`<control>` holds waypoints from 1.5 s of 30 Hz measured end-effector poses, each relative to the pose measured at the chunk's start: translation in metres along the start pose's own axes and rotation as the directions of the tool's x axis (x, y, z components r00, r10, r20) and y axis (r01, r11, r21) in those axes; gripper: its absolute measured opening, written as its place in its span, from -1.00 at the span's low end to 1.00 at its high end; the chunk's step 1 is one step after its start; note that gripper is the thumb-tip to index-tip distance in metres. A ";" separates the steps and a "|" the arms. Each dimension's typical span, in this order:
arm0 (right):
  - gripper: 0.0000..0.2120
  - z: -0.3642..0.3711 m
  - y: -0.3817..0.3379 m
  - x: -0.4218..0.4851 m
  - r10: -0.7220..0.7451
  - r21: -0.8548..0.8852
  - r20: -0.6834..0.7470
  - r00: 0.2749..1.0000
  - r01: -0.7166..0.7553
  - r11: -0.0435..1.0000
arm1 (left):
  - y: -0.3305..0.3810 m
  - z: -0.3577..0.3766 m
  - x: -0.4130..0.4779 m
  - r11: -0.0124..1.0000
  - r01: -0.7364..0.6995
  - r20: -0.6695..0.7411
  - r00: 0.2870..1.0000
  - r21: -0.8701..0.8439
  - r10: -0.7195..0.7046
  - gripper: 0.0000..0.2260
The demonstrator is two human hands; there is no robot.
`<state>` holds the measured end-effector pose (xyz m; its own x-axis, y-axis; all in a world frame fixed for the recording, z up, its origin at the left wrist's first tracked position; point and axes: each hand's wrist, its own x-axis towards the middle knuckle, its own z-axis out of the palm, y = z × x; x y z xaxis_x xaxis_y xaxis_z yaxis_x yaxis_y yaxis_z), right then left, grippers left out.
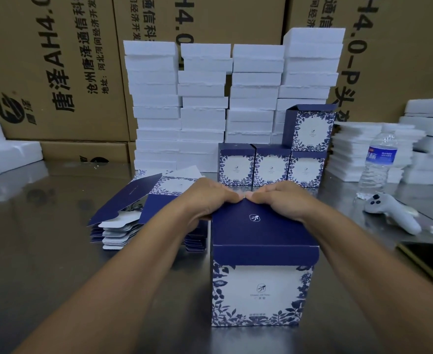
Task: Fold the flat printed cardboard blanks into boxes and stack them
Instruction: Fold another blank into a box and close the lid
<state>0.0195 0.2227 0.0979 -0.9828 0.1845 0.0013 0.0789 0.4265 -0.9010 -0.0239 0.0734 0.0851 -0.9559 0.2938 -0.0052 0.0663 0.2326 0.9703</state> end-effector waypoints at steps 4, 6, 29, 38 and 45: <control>-0.90 0.000 0.000 0.000 0.011 0.005 0.007 1.000 -0.011 1.000 | -0.002 0.001 0.001 0.999 0.008 0.002 1.000 -0.031 -0.008 -0.77; -0.91 0.000 0.000 0.000 0.020 0.037 0.013 1.000 -0.020 0.999 | -0.005 0.001 0.001 0.998 0.007 -0.005 1.000 -0.055 -0.008 -0.84; -0.81 -0.005 0.009 0.000 0.100 0.151 0.043 0.994 -0.106 0.983 | -0.024 -0.003 -0.010 0.960 0.004 -0.043 0.999 -0.279 -0.017 -0.80; -0.66 -0.011 0.024 -0.001 0.127 0.258 -0.037 0.991 -0.113 0.959 | -0.032 0.004 -0.012 0.937 -0.044 -0.110 0.994 -0.346 0.006 -0.82; -0.75 -0.009 0.027 -0.004 0.114 0.315 -0.078 0.990 -0.084 0.945 | -0.031 0.006 -0.015 0.946 -0.099 -0.158 0.986 -0.310 0.052 -0.78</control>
<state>0.0266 0.2412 0.0775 -0.9513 0.3006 -0.0677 0.1047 0.1087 -0.9886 -0.0097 0.0676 0.0538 -0.9843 0.1556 0.0831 0.0686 -0.0963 0.9930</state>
